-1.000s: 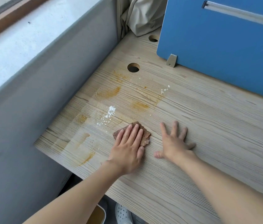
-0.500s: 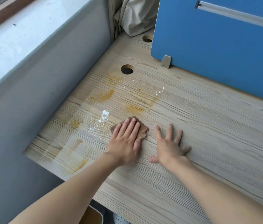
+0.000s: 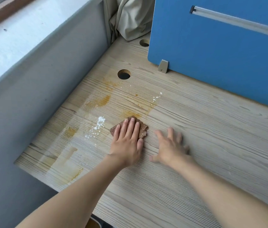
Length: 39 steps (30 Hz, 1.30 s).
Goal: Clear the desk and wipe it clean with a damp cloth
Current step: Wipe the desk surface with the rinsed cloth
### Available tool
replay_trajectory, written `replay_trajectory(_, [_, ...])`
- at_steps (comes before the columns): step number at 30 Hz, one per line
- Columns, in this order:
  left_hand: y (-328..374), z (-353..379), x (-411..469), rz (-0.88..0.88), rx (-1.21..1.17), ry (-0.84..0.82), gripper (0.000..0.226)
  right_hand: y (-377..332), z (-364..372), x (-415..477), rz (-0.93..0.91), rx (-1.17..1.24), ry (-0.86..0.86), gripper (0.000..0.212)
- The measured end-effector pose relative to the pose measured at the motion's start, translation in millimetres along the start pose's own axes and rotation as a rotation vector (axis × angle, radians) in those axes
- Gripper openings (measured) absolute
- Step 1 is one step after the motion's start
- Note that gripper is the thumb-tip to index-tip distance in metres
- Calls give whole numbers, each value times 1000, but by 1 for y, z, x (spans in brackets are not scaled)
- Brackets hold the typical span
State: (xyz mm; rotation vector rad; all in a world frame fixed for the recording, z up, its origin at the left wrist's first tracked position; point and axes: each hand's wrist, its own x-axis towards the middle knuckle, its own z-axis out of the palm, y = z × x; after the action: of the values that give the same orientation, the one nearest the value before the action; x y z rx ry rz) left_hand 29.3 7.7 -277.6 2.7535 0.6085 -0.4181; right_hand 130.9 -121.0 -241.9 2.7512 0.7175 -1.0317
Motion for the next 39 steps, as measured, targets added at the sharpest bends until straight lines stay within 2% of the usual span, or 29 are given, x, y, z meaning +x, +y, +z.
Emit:
replay_trajectory(5, [-1, 11, -15, 123, 44, -21, 71, 5, -6, 15, 70, 53, -10, 121])
replay_trajectory(11, [5, -4, 22, 5, 2, -3, 66, 4, -6, 16, 84, 67, -34, 119])
replay_trajectory(16, [5, 3, 7, 112, 72, -32, 75, 1, -7, 17, 95, 70, -37, 120])
replay_trajectory(22, [10, -8, 35, -18, -8, -6, 68, 4, -7, 16, 83, 70, -26, 121])
replay_trajectory(26, [18, 1, 19, 79, 55, -27, 76, 7, -12, 19, 62, 48, -22, 120])
replay_trajectory(30, [11, -6, 27, 64, 4, -34, 66, 14, -18, 23, 19, 0, 32, 112])
replay_trajectory(34, [22, -7, 36, -7, 2, -9, 70, 12, -18, 29, 52, -13, 18, 123])
replay_trajectory(39, [21, -1, 27, 104, 51, -33, 79, 9, -24, 30, 49, -41, -1, 129])
